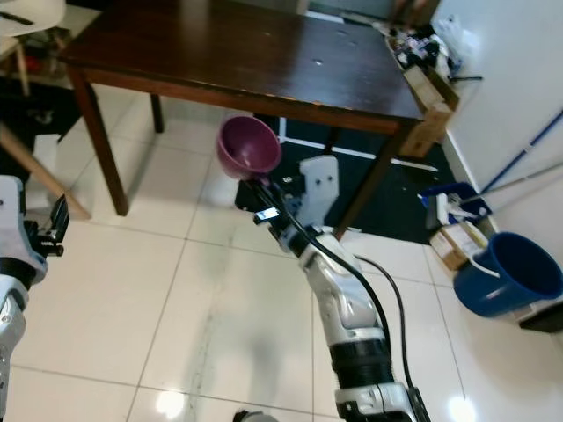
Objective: Setting the table
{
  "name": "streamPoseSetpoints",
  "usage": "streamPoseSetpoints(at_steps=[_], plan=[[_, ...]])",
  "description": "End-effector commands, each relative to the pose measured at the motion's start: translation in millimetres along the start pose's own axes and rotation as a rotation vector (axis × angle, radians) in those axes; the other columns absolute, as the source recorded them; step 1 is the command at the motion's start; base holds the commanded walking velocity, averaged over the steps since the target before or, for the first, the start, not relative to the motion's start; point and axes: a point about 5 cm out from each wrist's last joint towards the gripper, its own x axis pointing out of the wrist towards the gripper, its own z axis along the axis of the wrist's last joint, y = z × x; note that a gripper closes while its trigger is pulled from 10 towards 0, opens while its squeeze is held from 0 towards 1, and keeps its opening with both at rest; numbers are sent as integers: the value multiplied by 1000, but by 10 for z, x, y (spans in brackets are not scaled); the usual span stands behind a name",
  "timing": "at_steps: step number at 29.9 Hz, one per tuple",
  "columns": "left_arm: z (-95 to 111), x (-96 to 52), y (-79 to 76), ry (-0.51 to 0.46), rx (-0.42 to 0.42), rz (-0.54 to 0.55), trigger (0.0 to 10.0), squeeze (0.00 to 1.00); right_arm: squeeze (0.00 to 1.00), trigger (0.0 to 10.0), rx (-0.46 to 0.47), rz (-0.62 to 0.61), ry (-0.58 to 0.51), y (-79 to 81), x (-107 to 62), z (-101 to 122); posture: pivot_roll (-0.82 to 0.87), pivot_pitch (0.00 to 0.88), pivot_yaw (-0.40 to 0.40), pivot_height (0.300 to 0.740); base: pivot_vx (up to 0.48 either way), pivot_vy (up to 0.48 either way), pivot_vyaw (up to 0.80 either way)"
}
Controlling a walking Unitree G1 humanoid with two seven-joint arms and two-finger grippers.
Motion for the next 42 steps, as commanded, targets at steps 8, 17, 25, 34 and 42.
streamPoseSetpoints(at_steps=[8, 17, 25, 34, 42], plan=[[-224, 10, -167, 46, -44, -95, 10000, 0, 0, 10000, 41, 11, 41, 14, -10, -155, 116, 4, -150, 740, 0, 0, 0], [-65, 79, 121, -34, -14, 59, 10000, 0, 0, 10000, -11, -39, -15, -66, -32, -46, 90, 0, -94, 740, 0, 0, 0], [-87, 182, -157, -36, -16, -12, 10000, 0, 0, 10000, -23, -160, -39, -236, -200, -44, 41, 0, -44, 740, 0, 0, 0], [-114, 304, -144, -5, 25, 52, 10000, 0, 0, 10000, -11, -222, -90, -229, -266, -30, 15, 0, 0, 740, 266, 0, 0], [-113, 299, -126, -6, 27, 79, 10000, 0, 0, 10000, -25, -186, -74, -185, -237, -34, 15, 5, -14, 740, 480, 0, 0]])
